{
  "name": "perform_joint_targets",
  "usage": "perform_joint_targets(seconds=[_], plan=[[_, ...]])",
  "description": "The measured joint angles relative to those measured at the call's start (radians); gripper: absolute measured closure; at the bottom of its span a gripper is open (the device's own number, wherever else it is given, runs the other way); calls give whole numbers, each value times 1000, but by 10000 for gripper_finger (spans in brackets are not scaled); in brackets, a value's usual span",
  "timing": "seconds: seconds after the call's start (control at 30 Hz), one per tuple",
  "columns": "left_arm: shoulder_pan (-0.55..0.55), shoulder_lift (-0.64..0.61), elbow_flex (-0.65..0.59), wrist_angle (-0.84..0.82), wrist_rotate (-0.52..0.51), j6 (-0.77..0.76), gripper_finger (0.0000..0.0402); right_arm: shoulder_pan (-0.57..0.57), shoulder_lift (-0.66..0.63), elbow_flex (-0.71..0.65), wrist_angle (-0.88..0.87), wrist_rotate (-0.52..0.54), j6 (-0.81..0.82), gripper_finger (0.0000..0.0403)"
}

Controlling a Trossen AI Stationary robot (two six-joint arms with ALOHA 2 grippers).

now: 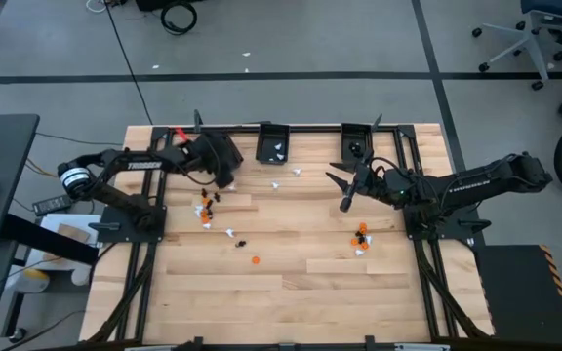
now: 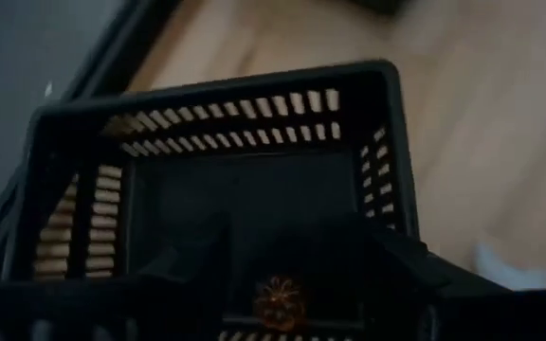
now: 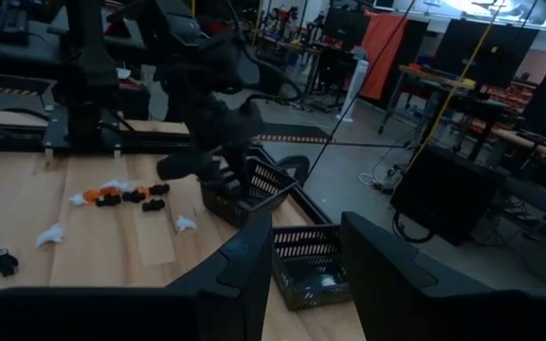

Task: Sort Halloween decoration
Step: Adjust the left black bin

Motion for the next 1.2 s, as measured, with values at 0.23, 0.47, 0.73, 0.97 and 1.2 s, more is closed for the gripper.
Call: perform_joint_targets(seconds=[0.23,0.47,0.73,0.97,1.2], plan=[[-77,0,0,-20,1,222,230,0,0,0,0,0,0,270],[-114,0,0,-2,1,478,231,0,0,0,0,-2,3,270],[-114,0,0,10,-11,710,231,0,0,0,0,-3,3,270],[-96,0,0,173,-185,500,231,0,0,0,0,-3,3,270],[-15,0,0,150,-166,342,231,0,0,0,0,-3,3,270]])
